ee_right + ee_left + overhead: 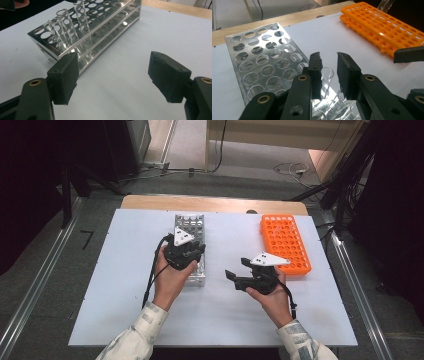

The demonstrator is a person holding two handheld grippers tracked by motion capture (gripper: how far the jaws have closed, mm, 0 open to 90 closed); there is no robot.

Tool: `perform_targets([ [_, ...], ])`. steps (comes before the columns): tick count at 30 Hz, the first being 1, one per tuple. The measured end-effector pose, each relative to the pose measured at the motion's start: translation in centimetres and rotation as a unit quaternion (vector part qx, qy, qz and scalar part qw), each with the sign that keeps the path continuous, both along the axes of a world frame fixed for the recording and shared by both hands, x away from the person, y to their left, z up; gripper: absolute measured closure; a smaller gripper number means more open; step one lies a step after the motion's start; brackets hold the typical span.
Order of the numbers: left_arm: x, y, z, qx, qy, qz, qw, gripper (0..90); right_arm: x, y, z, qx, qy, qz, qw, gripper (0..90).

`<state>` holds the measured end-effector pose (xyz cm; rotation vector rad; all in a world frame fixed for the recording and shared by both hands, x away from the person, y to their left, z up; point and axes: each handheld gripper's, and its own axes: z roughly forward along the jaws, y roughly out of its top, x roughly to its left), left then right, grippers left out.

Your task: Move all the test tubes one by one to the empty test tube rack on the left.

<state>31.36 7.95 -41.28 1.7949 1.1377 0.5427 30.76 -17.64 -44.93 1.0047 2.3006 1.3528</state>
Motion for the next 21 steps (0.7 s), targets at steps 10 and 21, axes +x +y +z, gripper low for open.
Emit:
perform_targets([
  [10,-0.5,0.5,0.3,-0.028,-0.017,0.003,0.9995,61.8,0.5,-1.6,0.7,0.0,-0.016,-0.031,0.9994,23.5],
  [21,-0.5,1.7,0.0,-0.06,-0.033,0.026,0.9973,41.2,2.3,-5.1,1.4,-0.004,-0.033,-0.106,0.9938,23.6],
])
